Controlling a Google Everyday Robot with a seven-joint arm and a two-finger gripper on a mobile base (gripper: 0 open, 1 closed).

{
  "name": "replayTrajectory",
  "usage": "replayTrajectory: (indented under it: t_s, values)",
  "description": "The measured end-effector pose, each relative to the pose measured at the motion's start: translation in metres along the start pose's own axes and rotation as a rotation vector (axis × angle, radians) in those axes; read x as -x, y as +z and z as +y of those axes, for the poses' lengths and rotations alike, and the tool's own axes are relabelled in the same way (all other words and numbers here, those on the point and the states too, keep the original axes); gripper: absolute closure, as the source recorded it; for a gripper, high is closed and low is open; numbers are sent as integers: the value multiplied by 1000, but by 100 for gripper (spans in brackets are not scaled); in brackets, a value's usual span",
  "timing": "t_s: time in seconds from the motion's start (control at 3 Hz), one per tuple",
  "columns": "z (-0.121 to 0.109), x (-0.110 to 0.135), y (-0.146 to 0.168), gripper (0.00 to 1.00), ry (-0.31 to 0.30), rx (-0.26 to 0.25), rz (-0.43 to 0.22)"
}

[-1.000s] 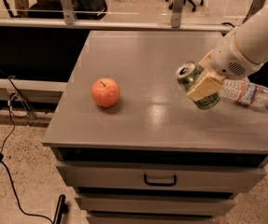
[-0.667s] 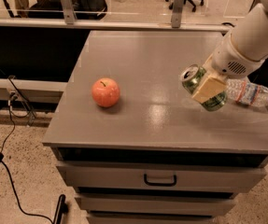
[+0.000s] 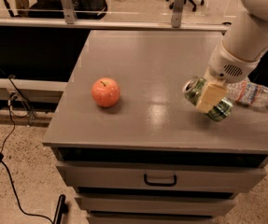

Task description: Knock green can over

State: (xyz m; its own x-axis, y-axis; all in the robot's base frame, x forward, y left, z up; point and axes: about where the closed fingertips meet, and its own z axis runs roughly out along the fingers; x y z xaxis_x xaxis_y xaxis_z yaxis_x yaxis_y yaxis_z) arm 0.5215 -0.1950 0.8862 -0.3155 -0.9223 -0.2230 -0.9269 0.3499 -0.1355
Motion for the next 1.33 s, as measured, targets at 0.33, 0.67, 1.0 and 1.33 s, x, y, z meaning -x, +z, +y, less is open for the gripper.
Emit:
replayTrajectory:
  t_s: [0.33, 0.67, 1.0, 1.33]
  values:
    - [13, -1, 18, 35, -13, 86, 33]
    - [13, 0, 18, 12, -13, 85, 33]
    - [13, 0, 17, 0, -14, 83, 32]
    - [13, 0, 17, 0, -14, 83, 32]
